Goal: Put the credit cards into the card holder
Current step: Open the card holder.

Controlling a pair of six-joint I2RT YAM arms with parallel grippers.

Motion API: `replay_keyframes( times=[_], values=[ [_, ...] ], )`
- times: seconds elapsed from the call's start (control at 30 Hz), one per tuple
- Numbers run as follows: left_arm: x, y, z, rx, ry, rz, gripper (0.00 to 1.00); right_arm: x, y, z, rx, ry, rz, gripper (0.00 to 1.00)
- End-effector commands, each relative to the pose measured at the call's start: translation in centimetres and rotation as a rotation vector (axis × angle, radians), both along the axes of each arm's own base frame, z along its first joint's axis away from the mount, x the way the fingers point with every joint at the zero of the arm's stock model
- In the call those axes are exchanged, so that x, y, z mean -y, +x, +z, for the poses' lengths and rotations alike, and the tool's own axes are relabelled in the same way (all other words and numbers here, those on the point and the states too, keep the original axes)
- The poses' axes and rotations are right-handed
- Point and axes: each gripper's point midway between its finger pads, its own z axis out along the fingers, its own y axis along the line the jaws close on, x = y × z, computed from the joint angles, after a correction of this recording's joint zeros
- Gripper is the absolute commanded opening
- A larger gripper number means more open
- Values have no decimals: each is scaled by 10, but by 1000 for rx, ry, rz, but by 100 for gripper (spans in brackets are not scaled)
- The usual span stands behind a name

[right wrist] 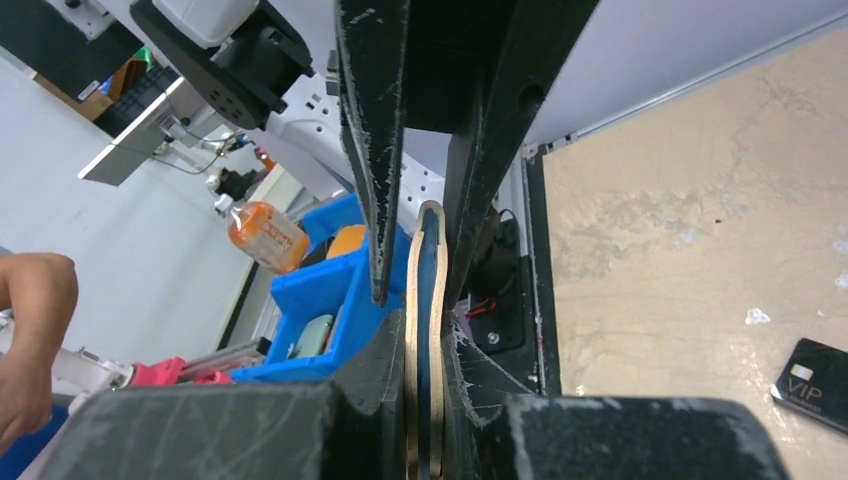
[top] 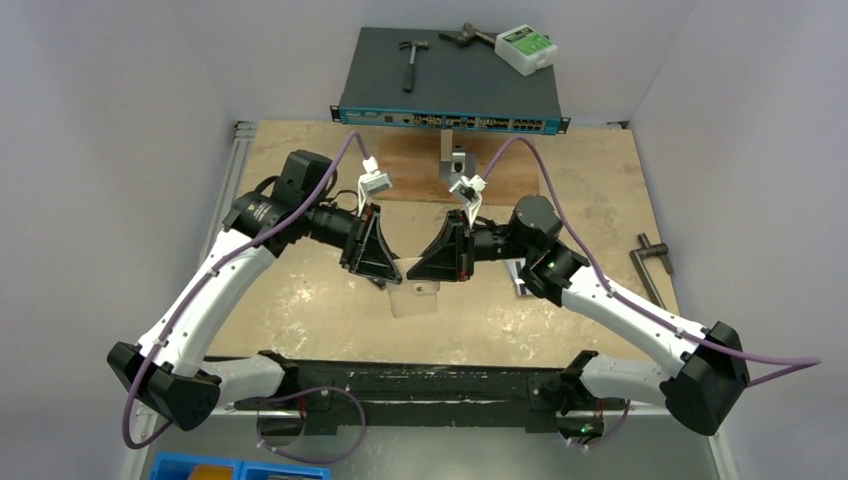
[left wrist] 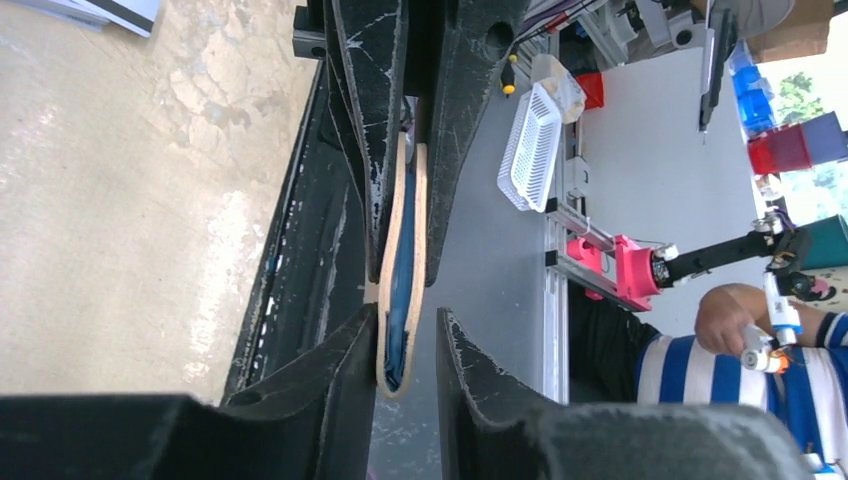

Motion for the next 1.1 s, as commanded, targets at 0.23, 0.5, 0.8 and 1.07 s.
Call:
replay_keyframes(
  times=[0.23, 0.5, 0.8, 1.07],
  values=[
    [-2, 18, 9, 47, -62, 99, 98, 24, 45, 42, 1, 144, -264, 0],
    [0, 44, -10, 15, -110, 225, 98, 25, 58, 51, -105, 299, -313, 0],
    [4, 60, -7, -13, -141, 277, 50, 26, 66, 36, -162, 321, -359, 0],
    [5, 56, -10, -59, -158, 259, 45, 21, 77, 25, -218, 331, -382, 0]
  ],
)
